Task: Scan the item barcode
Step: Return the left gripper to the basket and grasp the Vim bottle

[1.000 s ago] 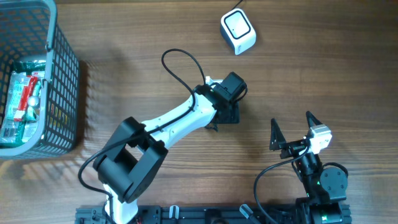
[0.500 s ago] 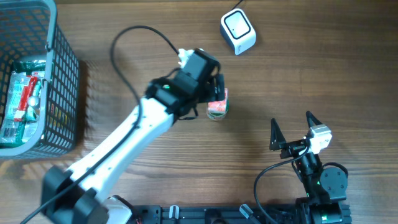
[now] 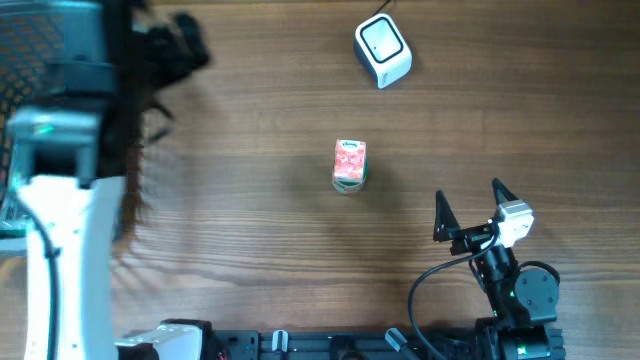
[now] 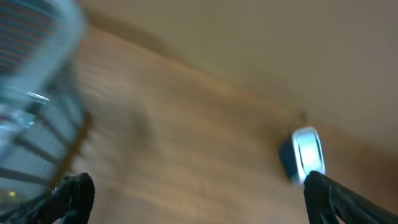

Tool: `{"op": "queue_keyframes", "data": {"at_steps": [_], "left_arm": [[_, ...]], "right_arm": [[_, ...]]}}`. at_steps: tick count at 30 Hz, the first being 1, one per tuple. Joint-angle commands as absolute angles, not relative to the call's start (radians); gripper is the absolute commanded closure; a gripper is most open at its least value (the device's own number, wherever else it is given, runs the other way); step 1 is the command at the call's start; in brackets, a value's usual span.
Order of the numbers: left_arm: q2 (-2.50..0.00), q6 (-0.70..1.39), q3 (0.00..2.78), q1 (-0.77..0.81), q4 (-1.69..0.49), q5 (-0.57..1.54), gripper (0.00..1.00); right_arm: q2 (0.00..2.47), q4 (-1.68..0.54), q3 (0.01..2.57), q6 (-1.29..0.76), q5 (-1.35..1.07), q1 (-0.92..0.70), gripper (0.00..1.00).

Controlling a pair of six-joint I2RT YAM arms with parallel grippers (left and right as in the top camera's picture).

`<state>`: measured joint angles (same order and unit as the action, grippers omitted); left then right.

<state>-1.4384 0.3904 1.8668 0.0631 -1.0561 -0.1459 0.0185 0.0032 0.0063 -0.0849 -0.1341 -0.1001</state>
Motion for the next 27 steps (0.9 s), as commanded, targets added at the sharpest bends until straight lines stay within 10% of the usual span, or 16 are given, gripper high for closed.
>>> {"op": "queue_keyframes", "data": {"at_steps": [1, 27], "left_arm": [[-1.427, 0.372, 1.899, -0.114, -1.063, -0.162, 0.00], [-1.648, 0.453, 1.800, -0.557, -1.258, -0.233, 0.00]], "right_arm": [[0.017, 0.007, 0.006, -0.078, -0.128, -0.097, 0.00], [0.017, 0.007, 0.006, -0.078, -0.128, -0.097, 0.00]]}}
